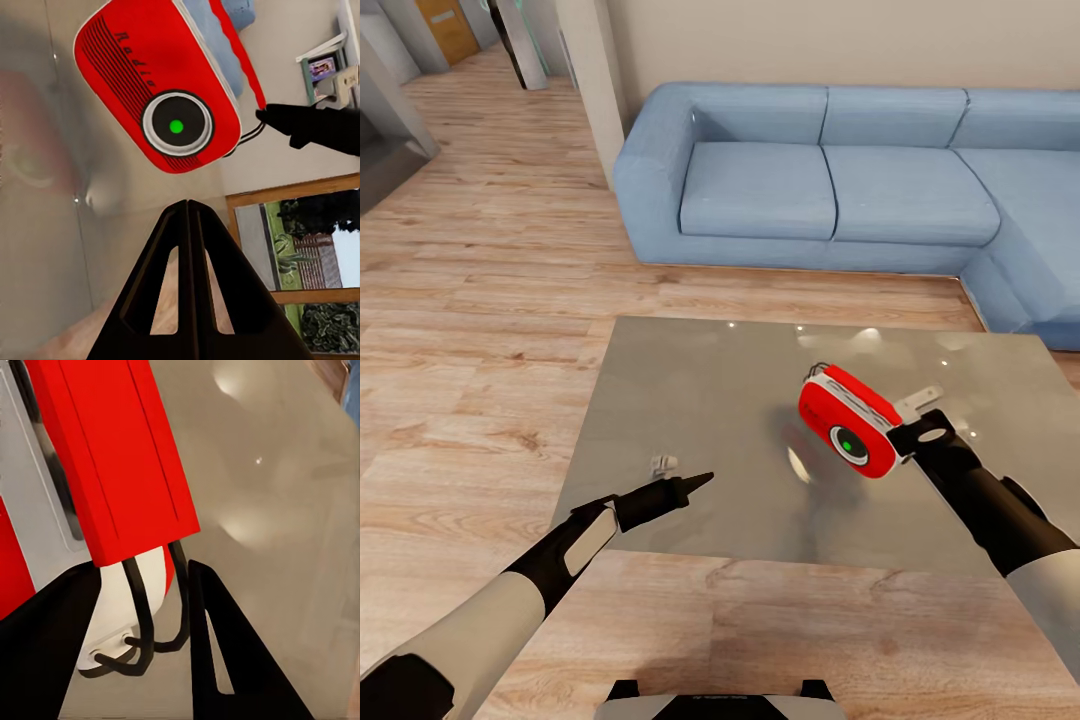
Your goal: Turn on the radio receiver that's on the table in the living room.
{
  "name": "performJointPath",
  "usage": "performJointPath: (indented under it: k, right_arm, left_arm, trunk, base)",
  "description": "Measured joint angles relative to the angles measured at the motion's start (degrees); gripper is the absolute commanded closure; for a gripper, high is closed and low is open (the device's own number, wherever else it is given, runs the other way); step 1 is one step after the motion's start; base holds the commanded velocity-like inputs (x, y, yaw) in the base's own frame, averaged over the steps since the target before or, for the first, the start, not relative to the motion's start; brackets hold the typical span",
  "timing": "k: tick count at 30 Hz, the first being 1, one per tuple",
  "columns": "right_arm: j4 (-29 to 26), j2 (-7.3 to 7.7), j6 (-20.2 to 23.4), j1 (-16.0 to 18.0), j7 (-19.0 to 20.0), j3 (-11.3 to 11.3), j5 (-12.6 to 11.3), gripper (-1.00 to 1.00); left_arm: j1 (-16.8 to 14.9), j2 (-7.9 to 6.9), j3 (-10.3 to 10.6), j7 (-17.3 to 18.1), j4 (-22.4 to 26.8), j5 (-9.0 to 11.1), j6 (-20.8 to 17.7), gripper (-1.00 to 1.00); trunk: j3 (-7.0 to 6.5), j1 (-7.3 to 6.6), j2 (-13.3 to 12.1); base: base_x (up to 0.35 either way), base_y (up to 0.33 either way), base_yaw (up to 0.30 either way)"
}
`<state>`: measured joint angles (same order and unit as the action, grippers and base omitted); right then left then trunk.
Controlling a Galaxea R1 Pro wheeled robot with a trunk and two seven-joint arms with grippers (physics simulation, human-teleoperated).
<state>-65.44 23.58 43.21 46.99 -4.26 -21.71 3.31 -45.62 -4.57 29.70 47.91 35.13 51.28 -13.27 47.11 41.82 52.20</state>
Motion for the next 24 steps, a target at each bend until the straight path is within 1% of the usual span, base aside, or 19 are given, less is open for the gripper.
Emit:
performJointPath:
  k: [7,24]
  right_arm:
    - [1.58,0.06,-2.6,0.01,0.13,-0.01,-0.06,1.0]
    - [2.31,0.07,-2.98,0.01,0.55,-0.01,-0.21,1.0]
  left_arm:
    - [0.0,0.0,0.0,-0.01,-0.06,-0.04,0.0,1.0]
    - [0.0,0.0,0.0,-0.01,0.03,-0.04,0.02,1.0]
  trunk:
    - [0.0,0.0,0.0]
    - [0.0,0.0,0.0]
  base:
    - [0.0,0.0,0.0]
    - [0.0,0.0,0.0]
